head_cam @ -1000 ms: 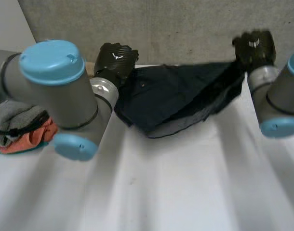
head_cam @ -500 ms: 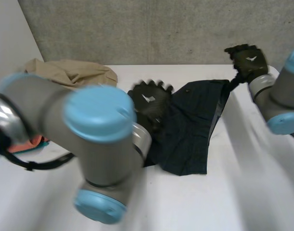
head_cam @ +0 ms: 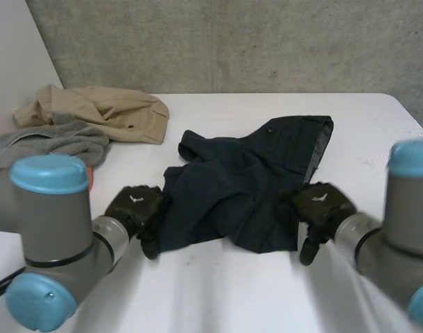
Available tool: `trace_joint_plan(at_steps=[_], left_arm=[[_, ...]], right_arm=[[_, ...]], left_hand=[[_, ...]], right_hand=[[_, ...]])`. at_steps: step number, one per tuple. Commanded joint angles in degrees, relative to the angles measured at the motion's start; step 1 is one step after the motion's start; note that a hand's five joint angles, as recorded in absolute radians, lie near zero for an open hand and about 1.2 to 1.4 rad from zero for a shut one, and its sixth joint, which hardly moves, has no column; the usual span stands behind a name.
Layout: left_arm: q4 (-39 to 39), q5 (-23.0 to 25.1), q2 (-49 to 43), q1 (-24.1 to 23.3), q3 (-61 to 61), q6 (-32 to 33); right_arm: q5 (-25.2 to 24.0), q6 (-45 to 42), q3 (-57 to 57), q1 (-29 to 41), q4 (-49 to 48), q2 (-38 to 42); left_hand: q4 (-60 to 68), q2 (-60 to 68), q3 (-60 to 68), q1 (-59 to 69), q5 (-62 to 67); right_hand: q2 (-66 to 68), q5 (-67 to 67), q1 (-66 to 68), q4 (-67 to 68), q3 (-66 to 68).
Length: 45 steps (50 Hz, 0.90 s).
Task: Fold the laundry.
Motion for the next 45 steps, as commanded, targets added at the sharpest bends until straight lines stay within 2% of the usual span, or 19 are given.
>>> trace_joint_plan(at_steps=[1, 3, 4, 5, 6, 7, 14, 18, 22, 23, 27, 30, 35, 40, 45], left_arm=[[3.39, -1.4, -5.87, -1.57, 2.65, 0.08], [4.88, -2.54, -6.93, -1.75, 3.45, 0.61], [5.75, -3.5, -7.37, -1.84, 3.97, 1.22], [6.2, -3.95, -7.54, -1.84, 4.15, 1.48], [6.55, -4.48, -7.72, -1.84, 4.33, 1.92], [7.34, -5.7, -7.55, -1.93, 4.68, 2.8], [7.87, -7.21, -2.64, -2.72, 5.56, 4.48], [7.96, -5.98, 5.62, -2.89, 6.78, 3.95], [8.31, -4.83, 16.51, -2.98, 11.0, 3.6], [8.22, -4.31, 20.19, -3.07, 13.7, 3.33], [8.22, -3.25, 24.36, -2.46, 22.22, 1.76], [8.14, -3.42, 23.57, -1.58, 28.48, 0.61], [5.95, -6.32, 15.78, 2.02, 43.05, -1.5], [5.24, -6.77, 5.83, 3.7, 52.92, -2.47], [5.24, -4.31, -5.33, 4.05, 58.9, -2.21]], right_arm=[[2.31, -1.35, 4.01, 3.9, -15.05, 5.44], [3.46, -2.23, 3.66, 4.43, -16.29, 7.2], [4.24, -2.67, 3.05, 4.43, -16.72, 8.08], [4.6, -2.76, 2.79, 4.34, -16.99, 8.43], [4.86, -2.93, 2.61, 4.17, -17.17, 8.7], [5.04, -2.94, 2.26, 3.9, -17.69, 8.87], [3.99, -1.62, 0.77, 2.85, -16.91, 6.6], [3.73, -0.92, -2.74, 1.09, -15.24, -0.25], [2.23, -0.74, -10.9, -0.23, -9.27, -8.25], [1.45, -0.39, -15.8, -0.75, -6.13, -10.53], [0.65, 3.37, -29.5, -3.03, 1.87, -12.57], [0.39, 6.63, -37.09, -5.23, 5.41, -12.31], [0.38, 12.87, -49.22, -9.28, 7.27, -7.14], [1.52, 13.68, -53.2, -7.88, 6.74, -1.42], [4.42, 12.97, -52.85, -5.86, 4.28, 5.26]], left_hand=[[10.12, 10.36, 10.4, 10.03, 10.07], [19.03, 19.26, 19.31, 18.94, 18.98], [32.22, 32.45, 32.5, 32.12, 32.16], [39.01, 39.24, 39.29, 38.92, 38.96], [47.24, 47.47, 47.52, 47.15, 47.18], [62.46, 62.69, 62.73, 62.36, 62.4], [62.61, 62.84, 62.89, 62.52, 62.56], [62.61, 62.84, 62.89, 62.52, 62.56], [62.61, 62.84, 62.89, 62.52, 62.56], [62.61, 62.84, 62.89, 62.52, 62.56], [62.61, 62.84, 62.89, 62.52, 62.56], [62.61, 62.84, 62.89, 62.52, 62.56], [62.61, 62.84, 62.89, 62.52, 62.56], [62.61, 62.84, 62.89, 62.52, 62.56], [62.61, 62.84, 62.89, 62.52, 62.56]], right_hand=[[8.58, 8.26, 8.99, 8.69, 8.57], [10.43, 10.11, 10.83, 10.54, 10.42], [19.77, 19.44, 20.17, 19.88, 19.76], [28.35, 28.03, 28.76, 28.46, 28.34], [39.43, 39.11, 39.83, 39.54, 39.42], [63.71, 63.39, 64.11, 63.82, 63.7], [63.95, 63.63, 64.36, 64.06, 63.95], [63.95, 63.63, 64.36, 64.06, 63.95], [63.95, 63.63, 64.36, 64.06, 63.95], [63.95, 63.63, 64.36, 64.06, 63.95], [63.95, 63.63, 64.36, 64.06, 63.95], [63.95, 63.63, 64.36, 64.06, 63.95], [63.95, 63.63, 64.36, 64.06, 63.95], [63.95, 63.63, 64.36, 64.06, 63.95], [63.95, 63.63, 64.36, 64.06, 63.95]])
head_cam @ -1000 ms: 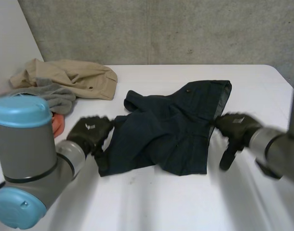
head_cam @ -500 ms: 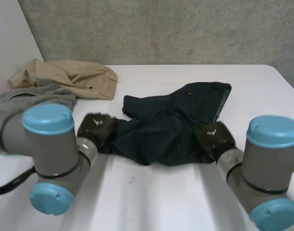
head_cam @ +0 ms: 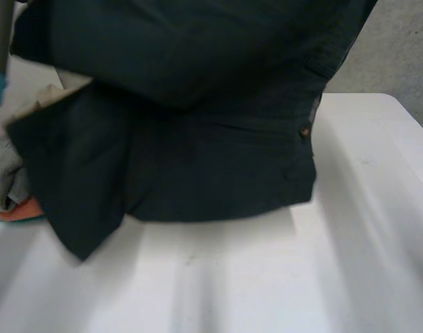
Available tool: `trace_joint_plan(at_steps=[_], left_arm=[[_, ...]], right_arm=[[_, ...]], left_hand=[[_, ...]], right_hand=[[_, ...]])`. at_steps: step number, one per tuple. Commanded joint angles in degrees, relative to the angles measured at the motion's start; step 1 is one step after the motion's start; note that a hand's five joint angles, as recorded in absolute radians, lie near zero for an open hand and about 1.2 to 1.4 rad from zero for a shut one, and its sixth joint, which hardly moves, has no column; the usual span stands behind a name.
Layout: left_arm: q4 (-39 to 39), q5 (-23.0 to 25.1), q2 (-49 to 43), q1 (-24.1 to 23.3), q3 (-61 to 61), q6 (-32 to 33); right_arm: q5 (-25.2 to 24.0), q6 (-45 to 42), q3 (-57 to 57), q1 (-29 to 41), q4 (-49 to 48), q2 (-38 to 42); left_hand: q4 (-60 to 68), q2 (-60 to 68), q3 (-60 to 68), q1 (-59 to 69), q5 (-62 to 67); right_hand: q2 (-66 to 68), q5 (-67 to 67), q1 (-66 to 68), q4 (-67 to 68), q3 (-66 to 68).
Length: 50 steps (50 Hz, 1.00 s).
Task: Fold the laundry.
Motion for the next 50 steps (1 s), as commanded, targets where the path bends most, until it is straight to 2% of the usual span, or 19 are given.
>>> trace_joint_plan(at_steps=[1, 7, 12, 14, 15, 16, 17, 22, 26, 30, 31, 36, 39, 42, 43, 47, 50], left_arm=[[-0.35, 2.85, -17.61, 0.92, 8.84, 0.1], [1.31, 4.0, -28.52, 1.63, 6.47, 0.54], [8.67, 5.84, -39.15, 2.06, 5.5, 1.15], [10.71, 6.63, -40.75, 2.33, 6.29, 0.98], [11.42, 6.9, -41.36, 2.5, 6.81, 0.8], [11.69, 6.47, -41.89, 2.68, 7.78, 0.98], [11.6, 5.94, -41.81, 2.68, 8.22, 1.07], [10.46, 1.2, -36.55, 2.95, 7.7, 1.15], [9.23, -1.27, -28.47, 2.42, 1.3, 1.51], [8.09, -1.19, -18.63, 1.54, -10.29, 3.17], [7.74, -0.66, -14.52, 0.93, -15.8, 4.05], [6.24, 2.15, -3.6, -1.44, -32.61, 7.56], [3.97, 3.99, 2.81, -3.29, -43.66, 9.15], [2.11, 5.14, 6.87, -4.61, -51.25, 9.24], [1.24, 5.84, 9.14, -5.57, -55.98, 9.15], [-0.61, 6.63, 12.06, -8.29, -64.52, 8.8], [-1.4, 6.46, 12.24, -9.97, -68.4, 8.28]], right_arm=[[3.94, -0.95, 0.48, 3.5, -4.14, 10.67], [6.32, -3.49, 2.95, 6.05, -10.29, 18.85], [11.23, -10.42, 3.04, 6.41, -23.1, 28.86], [12.21, -12.98, 2.43, 6.23, -26.46, 31.6], [12.73, -14.38, 1.9, 6.32, -28.13, 32.91], [13.61, -17.09, 0.85, 6.49, -30.76, 34.93], [14.05, -18.34, 0.41, 6.58, -31.74, 35.65], [18.1, -20.73, 1.28, 6.49, -31.05, 32.76], [16.88, -18.27, 5.05, 6.14, -25.26, 25.65], [11.61, -17.39, 9.88, 5.88, -14.73, 18.18], [8.99, -17.39, 12.42, 5.79, -9.57, 15.29], [2.82, -17.65, 21.04, 4.82, 3.74, 8.15], [0.18, -17.91, 27.61, 3.95, 9.79, 4.03], [-1.06, -18.26, 33.08, 3.07, 12.45, 1.3], [-2.1, -18.52, 36.75, 2.63, 12.98, -0.28], [-6.4, -19.66, 46.33, 1.49, 11.06, -3.36], [-9.75, -20.55, 51.71, 0.87, 8.16, -4.51]], left_hand=[[11.61, 11.5, 11.57, 14.8, 12.5], [11.61, 11.5, 11.57, 14.8, 12.5], [11.61, 11.5, 11.57, 14.8, 12.5], [-10.78, -10.89, -10.82, -7.59, -9.89], [-24.73, -24.84, -24.78, -21.54, -23.84], [-50.85, -50.96, -50.89, -47.66, -49.96], [-58.39, -58.5, -58.43, -55.2, -57.5], [-58.39, -58.5, -58.43, -55.2, -57.5], [-58.39, -58.5, -58.43, -55.2, -57.5], [-58.39, -58.5, -58.43, -55.2, -57.5], [-58.39, -58.5, -58.43, -55.2, -57.5], [-58.39, -58.5, -58.43, -55.2, -57.5], [-57.71, -57.82, -57.76, -54.52, -56.82], [-50.64, -50.75, -50.69, -47.45, -49.75], [-44.61, -44.73, -44.66, -41.43, -43.72], [-29.62, -29.73, -29.66, -26.43, -28.73], [-23.22, -23.33, -23.26, -20.03, -22.33]], right_hand=[[12.76, 12.95, 17.48, 11.59, 12.03], [12.76, 12.95, 17.48, 11.59, 12.03], [12.76, 12.95, 17.48, 11.59, 12.03], [9.24, 9.43, 13.96, 8.07, 8.51], [-14.44, -14.25, -9.72, -15.61, -15.17], [-57.24, -57.05, -52.52, -58.41, -57.97], [-57.24, -57.05, -52.52, -58.41, -57.97], [-57.24, -57.05, -52.52, -58.41, -57.97], [-57.24, -57.05, -52.52, -58.41, -57.97], [-57.24, -57.05, -52.52, -58.41, -57.97], [-57.24, -57.05, -52.52, -58.41, -57.97], [-57.24, -57.05, -52.52, -58.41, -57.97], [-49.71, -49.52, -44.99, -50.88, -50.44], [-43.8, -43.61, -39.08, -44.97, -44.53], [-41.12, -40.93, -36.4, -42.29, -41.84], [-25.84, -25.65, -21.12, -27.01, -26.57], [-21.26, -21.07, -16.53, -22.43, -21.98]])
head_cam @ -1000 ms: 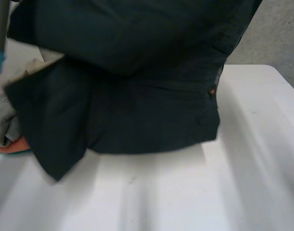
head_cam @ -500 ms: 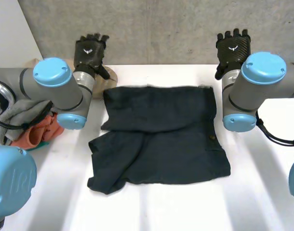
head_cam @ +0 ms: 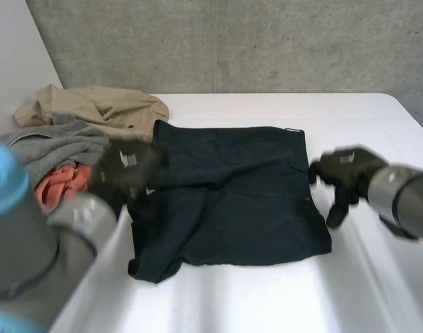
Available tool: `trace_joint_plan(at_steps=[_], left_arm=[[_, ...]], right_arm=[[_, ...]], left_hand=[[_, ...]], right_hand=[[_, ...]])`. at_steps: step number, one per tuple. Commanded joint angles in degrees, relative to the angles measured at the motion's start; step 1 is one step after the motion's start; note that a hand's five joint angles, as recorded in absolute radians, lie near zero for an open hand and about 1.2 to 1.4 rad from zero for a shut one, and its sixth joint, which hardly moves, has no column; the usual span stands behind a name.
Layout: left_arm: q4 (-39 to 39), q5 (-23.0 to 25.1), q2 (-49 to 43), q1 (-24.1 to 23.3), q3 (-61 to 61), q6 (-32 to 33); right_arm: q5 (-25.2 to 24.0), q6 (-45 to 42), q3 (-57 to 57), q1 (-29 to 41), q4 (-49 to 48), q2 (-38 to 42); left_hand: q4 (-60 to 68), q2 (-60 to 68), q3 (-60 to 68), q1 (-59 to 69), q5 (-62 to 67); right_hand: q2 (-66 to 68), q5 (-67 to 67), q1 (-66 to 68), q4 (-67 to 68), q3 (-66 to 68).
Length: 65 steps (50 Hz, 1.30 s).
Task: Fold the laundry.
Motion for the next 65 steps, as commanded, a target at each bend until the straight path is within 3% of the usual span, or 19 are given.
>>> trace_joint_plan(at_steps=[1, 6, 9, 15, 24, 33, 37, 39, 41, 44, 51, 55, 60, 65], left_arm=[[-2.92, 0.35, 2.66, -4.77, -12.95, -1.21], [-2.84, -1.06, 1.18, -5.14, -15.87, -2.27], [-1.44, -2.37, -2.33, -2.6, -15.52, -1.92], [1.38, -2.91, -7.0, 1.28, -13.59, 1.59], [9.72, -3.09, -10.34, 2.33, -12.53, 6.69], [15.27, -2.82, -15.52, 1.98, -8.93, 10.64], [16.24, -2.82, -18.69, 1.98, -6.56, 13.19], [16.67, -2.82, -19.92, 1.98, -5.33, 14.86], [17.46, -2.56, -20.45, 1.98, -4.54, 15.66], [20.18, -1.68, -21.15, 1.98, -3.65, 16.89], [20.46, -2.03, -16.68, 1.37, -4.09, 17.33], [15.55, -1.86, -8.25, 1.02, -4.44, 15.58], [2.04, -0.8, 4.74, 0.67, -0.86, 9.62], [-12.04, 1.13, 13.2, 0.05, 5.13, 4.33]], right_arm=[[-8.06, -2.8, 16.35, -2.03, -6.86, -3.89], [-10.36, -5.62, 24.28, -3.09, -17.33, -3.11], [-10.45, -6.85, 27.1, -2.83, -24.95, -0.57], [-10.37, -6.06, 28.77, -2.56, -35.34, 3.13], [-9.49, -6.06, 29.3, -1.25, -43.53, 4.54], [-8.26, -7.03, 28.07, -0.28, -48.54, 7.71], [-7.9, -8.52, 27.46, -0.01, -50.12, 8.94], [-7.55, -9.75, 27.11, 0.25, -50.92, 9.29], [-7.12, -10.1, 26.93, 0.42, -51.53, 9.38], [-5.8, -10.63, 26.4, 0.6, -51.97, 9.11], [-3.95, -8.26, 24.56, 0.6, -45.13, 3.85], [-4.3, -6.5, 20.0, -0.71, -33.72, -2.3], [-4.74, -5.53, 9.47, -2.3, -15.37, -10.38], [-4.91, -4.83, -0.39, -3.44, -3.3, -14.35]], left_hand=[[19.36, 19.57, 19.62, 17.76, 19.3], [17.04, 17.25, 17.3, 15.44, 16.97], [6.84, 7.04, 7.09, 5.24, 6.77], [-0.62, -0.42, -0.37, -2.22, -0.69], [0.04, 0.25, 0.3, -1.55, -0.02], [4.41, 4.62, 4.67, 2.82, 4.35], [11.97, 12.17, 12.23, 10.37, 11.9], [19.69, 19.89, 19.94, 18.09, 19.62], [29.1, 29.31, 29.36, 27.5, 29.03], [51.44, 51.65, 51.7, 49.84, 51.37], [51.5, 51.7, 51.76, 49.9, 51.43], [51.5, 51.7, 51.76, 49.9, 51.43], [51.5, 51.7, 51.76, 49.9, 51.43], [51.5, 51.7, 51.76, 49.9, 51.43]], right_hand=[[14.32, 14.55, 14.12, 14.8, 14.75], [12.99, 13.22, 12.79, 13.47, 13.42], [6.46, 6.69, 6.26, 6.94, 6.89], [0.37, 0.6, 0.17, 0.85, 0.8], [2.22, 2.44, 2.01, 2.69, 2.65], [14.15, 14.38, 13.95, 14.63, 14.58], [24.07, 24.3, 23.86, 24.55, 24.5], [37.48, 37.71, 37.28, 37.96, 37.91], [47.46, 47.69, 47.25, 47.94, 47.89], [47.49, 47.72, 47.29, 47.97, 47.92], [47.49, 47.72, 47.29, 47.97, 47.92], [47.49, 47.72, 47.29, 47.97, 47.92], [47.49, 47.72, 47.29, 47.97, 47.92], [47.49, 47.72, 47.29, 47.97, 47.92]])
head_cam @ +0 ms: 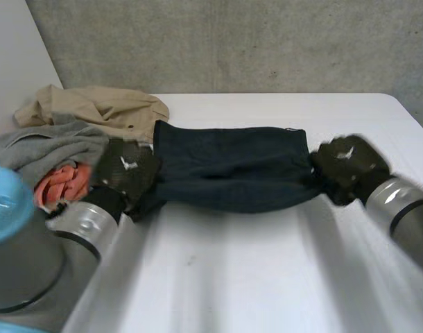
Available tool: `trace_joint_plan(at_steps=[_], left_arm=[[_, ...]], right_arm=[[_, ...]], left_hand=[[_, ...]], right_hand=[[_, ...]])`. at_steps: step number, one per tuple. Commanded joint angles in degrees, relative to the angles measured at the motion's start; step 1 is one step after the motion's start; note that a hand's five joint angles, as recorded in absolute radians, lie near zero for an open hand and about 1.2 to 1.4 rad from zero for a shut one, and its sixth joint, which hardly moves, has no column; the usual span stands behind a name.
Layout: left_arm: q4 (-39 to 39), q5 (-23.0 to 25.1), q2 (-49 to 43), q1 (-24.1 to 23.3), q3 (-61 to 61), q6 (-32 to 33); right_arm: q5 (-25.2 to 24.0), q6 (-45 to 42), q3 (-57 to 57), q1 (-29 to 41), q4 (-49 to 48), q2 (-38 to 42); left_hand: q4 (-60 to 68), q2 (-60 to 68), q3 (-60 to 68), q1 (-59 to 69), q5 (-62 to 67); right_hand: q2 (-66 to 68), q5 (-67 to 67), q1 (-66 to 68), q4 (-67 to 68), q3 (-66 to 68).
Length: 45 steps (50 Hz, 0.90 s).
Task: Fold the laundry.
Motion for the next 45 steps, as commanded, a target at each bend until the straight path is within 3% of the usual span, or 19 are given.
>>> trace_joint_plan(at_steps=[1, 4, 10, 14, 21, 30, 38, 39, 40, 41, 42, 45], left_arm=[[-21.56, 2.56, 14.22, -0.77, 8.46, -8.34], [-28.16, 3.53, 17.04, -0.42, 11.63, -10.1], [-32.66, 5.29, 15.29, 0.99, 15.41, -11.6], [-33.1, 6.17, 10.03, 1.61, 16.47, -11.34], [-28.45, 5.73, -7.98, 1.96, 22.79, -9.84], [-27.3, 2.31, -32.31, 1.61, 46.4, -6.07], [-27.56, 0.19, -47.28, 0.99, 63.92, -3.16], [-27.47, 0.28, -47.9, 0.99, 64.98, -3.08], [-27.13, 0.63, -48.86, 0.82, 66.29, -3.25], [-26.69, 0.81, -48.96, 0.64, 66.65, -3.25], [-26.25, 0.9, -49.05, 0.47, 66.83, -2.99], [-22.56, 0.02, -48.08, -0.24, 66.48, -2.81]], right_arm=[[-0.53, 1.3, -15.84, -2.2, 21.68, -7.8], [-0.7, 2.44, -20.76, -3.87, 26.43, -8.51], [-1.32, 3.14, -25.16, -4.22, 29.69, -6.49], [-1.32, 3.06, -25.08, -4.05, 30.05, -2.98], [-0.53, 2.62, -26.04, -3.78, 27.15, 8.79], [7.29, 2.35, -30.78, -0.62, 11.98, 23.9], [9.49, 1.91, -35.71, 0.88, -5.45, 34.81], [9.76, 1.65, -36.06, 1.05, -7.03, 35.69], [10.54, 0.87, -36.93, 1.23, -9.39, 37.18], [11.25, 0.34, -37.29, 1.31, -10.46, 37.81], [11.86, -0.02, -37.47, 1.4, -11.52, 38.25], [13.27, -0.29, -36.59, 1.67, -15.12, 37.99]], left_hand=[[11.61, 11.53, 12.12, 14.15, 13.53], [11.61, 11.53, 12.12, 14.15, 13.53], [11.61, 11.53, 12.12, 14.15, 13.53], [11.61, 11.53, 12.12, 14.15, 13.53], [11.61, 11.53, 12.12, 14.15, 13.53], [11.61, 11.53, 12.12, 14.15, 13.53], [11.61, 11.53, 12.12, 14.15, 13.53], [8.3, 8.22, 8.8, 10.84, 10.22], [-27.04, -27.11, -26.53, -24.5, -25.12], [-47.87, -47.95, -47.37, -45.33, -45.96], [-58.39, -58.47, -57.88, -55.85, -56.47], [-58.39, -58.47, -57.88, -55.85, -56.47]], right_hand=[[13.66, 13.44, 17.45, 11.62, 12.05], [13.66, 13.44, 17.45, 11.62, 12.05], [13.66, 13.44, 17.45, 11.62, 12.05], [13.66, 13.44, 17.45, 11.62, 12.05], [13.66, 13.44, 17.45, 11.62, 12.05], [13.66, 13.44, 17.45, 11.62, 12.05], [11.97, 11.75, 15.76, 9.93, 10.36], [-7.86, -8.08, -4.07, -9.9, -9.47], [-53.69, -53.91, -49.9, -55.73, -55.3], [-56.34, -56.56, -52.55, -58.38, -57.95], [-56.34, -56.56, -52.55, -58.38, -57.95], [-56.34, -56.56, -52.55, -58.38, -57.95]])
